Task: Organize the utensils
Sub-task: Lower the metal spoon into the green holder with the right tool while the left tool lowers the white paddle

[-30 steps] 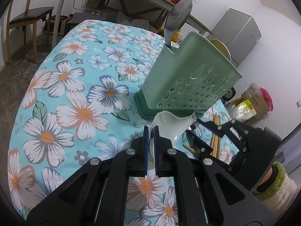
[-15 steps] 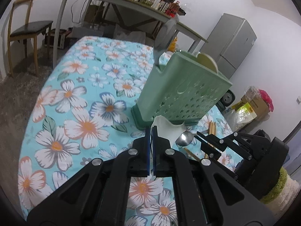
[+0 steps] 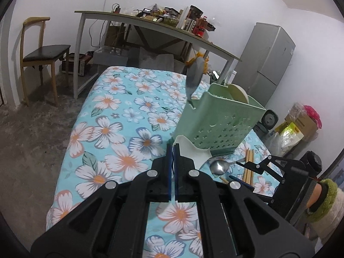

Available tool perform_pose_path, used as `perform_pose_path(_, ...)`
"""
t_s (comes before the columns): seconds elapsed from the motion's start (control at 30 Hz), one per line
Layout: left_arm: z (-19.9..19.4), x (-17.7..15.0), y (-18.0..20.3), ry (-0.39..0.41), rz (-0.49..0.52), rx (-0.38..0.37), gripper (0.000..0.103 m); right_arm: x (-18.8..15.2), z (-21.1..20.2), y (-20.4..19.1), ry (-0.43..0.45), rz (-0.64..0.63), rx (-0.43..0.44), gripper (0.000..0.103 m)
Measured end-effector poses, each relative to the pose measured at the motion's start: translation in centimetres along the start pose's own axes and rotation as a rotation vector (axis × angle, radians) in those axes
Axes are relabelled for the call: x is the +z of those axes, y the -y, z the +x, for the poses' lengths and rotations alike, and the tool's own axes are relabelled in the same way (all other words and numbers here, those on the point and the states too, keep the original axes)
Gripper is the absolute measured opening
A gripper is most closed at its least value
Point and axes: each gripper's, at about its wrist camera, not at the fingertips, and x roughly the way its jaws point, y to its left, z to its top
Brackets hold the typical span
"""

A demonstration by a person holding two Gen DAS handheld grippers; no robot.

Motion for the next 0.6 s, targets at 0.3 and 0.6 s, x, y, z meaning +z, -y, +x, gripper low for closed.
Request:
perform_pose_path(0.3, 0.3, -0.1, -0.4, -0.004, -0.004, -0.011, 0.001, 1.5, 3.2, 1.5, -0.021, -0.058, 0.086, 0.027)
perform_pose_path(0.6, 0.6, -0.1, -0.3, -0.01, 0.001, -0.016, 0.001, 3.4, 2.9, 0.5, -0.033, -0.195, 0.023, 0.038)
